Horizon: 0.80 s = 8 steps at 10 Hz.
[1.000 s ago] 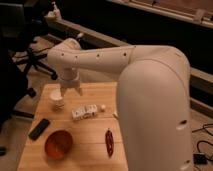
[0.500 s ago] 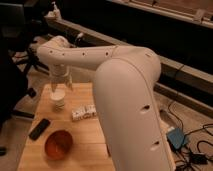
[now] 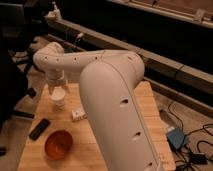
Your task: Pick up the ceramic cup
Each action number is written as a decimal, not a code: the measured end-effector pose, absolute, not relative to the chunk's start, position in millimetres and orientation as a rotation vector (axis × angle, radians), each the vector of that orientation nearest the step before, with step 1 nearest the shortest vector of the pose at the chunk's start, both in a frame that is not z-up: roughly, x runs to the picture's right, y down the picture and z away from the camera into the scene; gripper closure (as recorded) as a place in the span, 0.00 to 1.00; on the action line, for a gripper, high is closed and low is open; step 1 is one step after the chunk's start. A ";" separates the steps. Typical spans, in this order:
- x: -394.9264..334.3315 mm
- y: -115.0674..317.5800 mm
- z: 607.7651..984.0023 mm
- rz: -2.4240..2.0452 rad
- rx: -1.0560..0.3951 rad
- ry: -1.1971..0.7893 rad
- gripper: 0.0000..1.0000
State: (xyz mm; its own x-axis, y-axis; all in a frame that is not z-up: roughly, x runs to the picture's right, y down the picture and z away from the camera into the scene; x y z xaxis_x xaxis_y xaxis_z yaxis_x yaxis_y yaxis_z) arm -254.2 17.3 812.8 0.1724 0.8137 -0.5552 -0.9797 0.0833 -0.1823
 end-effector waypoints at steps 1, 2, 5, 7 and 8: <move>-255.8 20.1 818.8 1.382 -0.582 0.354 0.35; -257.6 22.9 824.9 1.386 -0.583 0.361 0.35; -254.9 29.3 842.7 1.401 -0.584 0.392 0.35; -252.1 34.0 852.6 1.408 -0.588 0.411 0.35; -251.4 35.8 856.3 1.408 -0.591 0.416 0.35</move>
State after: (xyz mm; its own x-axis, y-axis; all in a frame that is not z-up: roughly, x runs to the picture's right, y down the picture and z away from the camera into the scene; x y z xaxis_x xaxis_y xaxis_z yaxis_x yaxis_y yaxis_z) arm -251.4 35.8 856.3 0.1290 0.7903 -0.5989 -0.9889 0.0576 -0.1369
